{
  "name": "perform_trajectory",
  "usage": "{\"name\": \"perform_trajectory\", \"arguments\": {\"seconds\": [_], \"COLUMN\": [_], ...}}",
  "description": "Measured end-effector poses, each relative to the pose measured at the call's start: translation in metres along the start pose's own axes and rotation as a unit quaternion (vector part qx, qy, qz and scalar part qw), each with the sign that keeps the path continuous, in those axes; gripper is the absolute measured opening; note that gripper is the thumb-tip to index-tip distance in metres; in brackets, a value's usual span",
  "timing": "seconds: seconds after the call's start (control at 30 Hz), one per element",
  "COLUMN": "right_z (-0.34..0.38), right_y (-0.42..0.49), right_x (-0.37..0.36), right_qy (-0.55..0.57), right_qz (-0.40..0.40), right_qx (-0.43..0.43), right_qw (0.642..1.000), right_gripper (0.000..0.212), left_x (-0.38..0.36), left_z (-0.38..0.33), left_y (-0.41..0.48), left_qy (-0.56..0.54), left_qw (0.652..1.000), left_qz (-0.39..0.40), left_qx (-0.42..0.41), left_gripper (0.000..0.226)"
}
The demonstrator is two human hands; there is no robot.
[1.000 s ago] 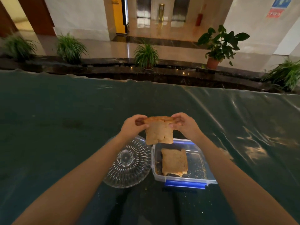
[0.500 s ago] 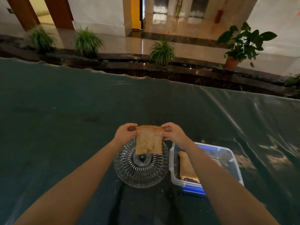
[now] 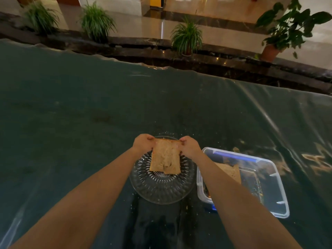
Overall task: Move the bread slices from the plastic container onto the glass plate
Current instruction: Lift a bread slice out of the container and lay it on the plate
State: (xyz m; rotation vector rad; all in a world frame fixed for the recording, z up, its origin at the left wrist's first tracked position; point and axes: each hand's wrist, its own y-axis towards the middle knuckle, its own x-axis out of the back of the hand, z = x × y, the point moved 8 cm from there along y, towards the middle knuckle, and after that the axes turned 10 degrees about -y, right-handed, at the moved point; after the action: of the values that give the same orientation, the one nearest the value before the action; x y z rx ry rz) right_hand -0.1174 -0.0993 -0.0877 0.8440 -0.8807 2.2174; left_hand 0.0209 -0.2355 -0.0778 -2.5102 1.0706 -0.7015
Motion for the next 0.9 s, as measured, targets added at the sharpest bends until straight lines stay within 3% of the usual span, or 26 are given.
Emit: {"name": "perform_trajectory", "arguments": {"seconds": [0.1, 0.27, 0.37, 0.43, 0.67, 0.9], "right_z": [0.003, 0.000, 0.000, 0.001, 0.010, 0.000], "right_y": [0.004, 0.008, 0.008, 0.006, -0.008, -0.028], "right_x": [-0.004, -0.011, -0.009, -0.007, 0.019, 0.077], "right_qy": [-0.038, -0.075, -0.081, -0.080, -0.025, 0.085], "right_qz": [-0.012, 0.031, 0.044, 0.054, 0.090, 0.146], "right_qx": [0.009, 0.018, 0.030, 0.036, 0.037, 0.017], "right_qw": [0.999, 0.997, 0.995, 0.995, 0.995, 0.985], "right_gripper": [0.027, 0.021, 0.017, 0.014, 0.065, 0.055], "left_x": [-0.005, -0.012, -0.008, -0.006, 0.001, -0.037], "left_z": [0.004, 0.011, 0.005, -0.001, -0.030, -0.081], "left_y": [0.009, 0.017, 0.013, 0.011, -0.006, -0.034], "left_qy": [0.049, 0.086, 0.098, 0.109, 0.068, -0.008], "left_qw": [0.999, 0.995, 0.995, 0.994, 0.997, 0.994], "left_qz": [0.009, 0.039, 0.023, 0.019, 0.030, 0.113], "left_qx": [-0.007, 0.009, -0.001, -0.010, -0.005, -0.006], "left_gripper": [0.036, 0.044, 0.035, 0.047, 0.048, 0.040]}}
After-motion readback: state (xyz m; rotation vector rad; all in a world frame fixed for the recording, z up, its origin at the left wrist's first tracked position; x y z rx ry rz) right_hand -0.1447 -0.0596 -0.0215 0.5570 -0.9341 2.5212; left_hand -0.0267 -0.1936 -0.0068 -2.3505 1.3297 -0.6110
